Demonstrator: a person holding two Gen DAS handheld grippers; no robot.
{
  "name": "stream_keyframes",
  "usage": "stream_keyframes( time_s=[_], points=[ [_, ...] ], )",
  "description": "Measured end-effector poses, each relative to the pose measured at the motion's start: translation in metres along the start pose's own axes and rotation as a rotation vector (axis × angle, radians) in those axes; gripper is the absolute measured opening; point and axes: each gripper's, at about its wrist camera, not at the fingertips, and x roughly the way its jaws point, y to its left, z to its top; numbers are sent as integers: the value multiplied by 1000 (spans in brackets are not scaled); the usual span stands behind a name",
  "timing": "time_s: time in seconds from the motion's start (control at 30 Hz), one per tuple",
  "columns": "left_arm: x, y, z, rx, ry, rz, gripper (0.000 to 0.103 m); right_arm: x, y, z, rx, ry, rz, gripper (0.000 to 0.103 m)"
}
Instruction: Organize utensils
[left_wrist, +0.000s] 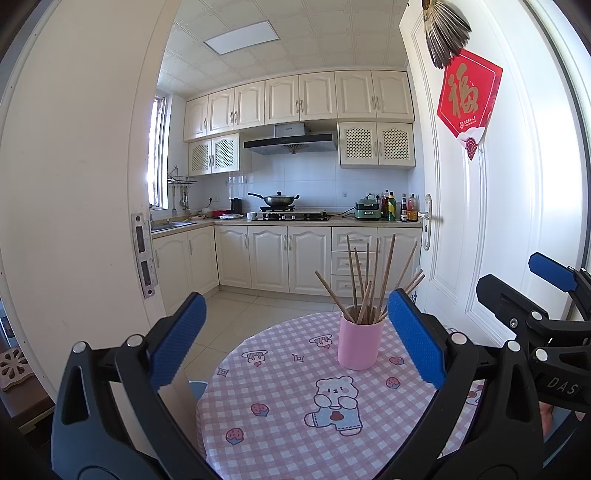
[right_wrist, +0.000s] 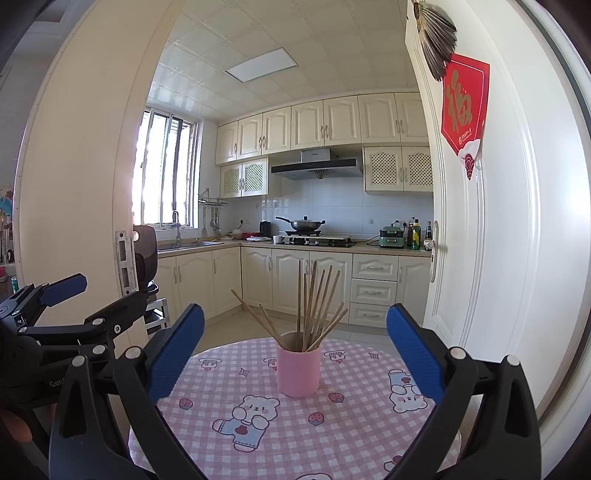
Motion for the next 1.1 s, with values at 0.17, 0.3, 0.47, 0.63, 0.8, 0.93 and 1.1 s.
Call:
stream_keyframes(
  time_s=[0.17, 0.3, 0.47, 0.63, 0.8, 0.93, 1.1],
  points=[
    [0, 0, 0, 0, -1, 0, 97, 0, 0, 0, 2, 0, 0, 95],
    [0, 1, -1, -2, 0, -1, 97, 0, 1, 0, 0, 0, 0, 95],
    [1, 1, -1, 0, 2, 0, 97, 1, 1, 0, 3, 2, 1, 95],
    [2, 2, -1, 0, 1, 0, 97, 0, 1, -1, 2, 2, 1, 95],
    [2, 1, -1, 1, 1, 1, 97, 1, 1, -1, 2, 3, 0, 95],
    [2, 2, -1, 0, 2, 1, 97, 1, 1, -1, 3, 6, 2, 95],
    [2, 2, -2, -1, 3, 1, 97, 2, 2, -1, 3, 6, 1, 95]
  ],
)
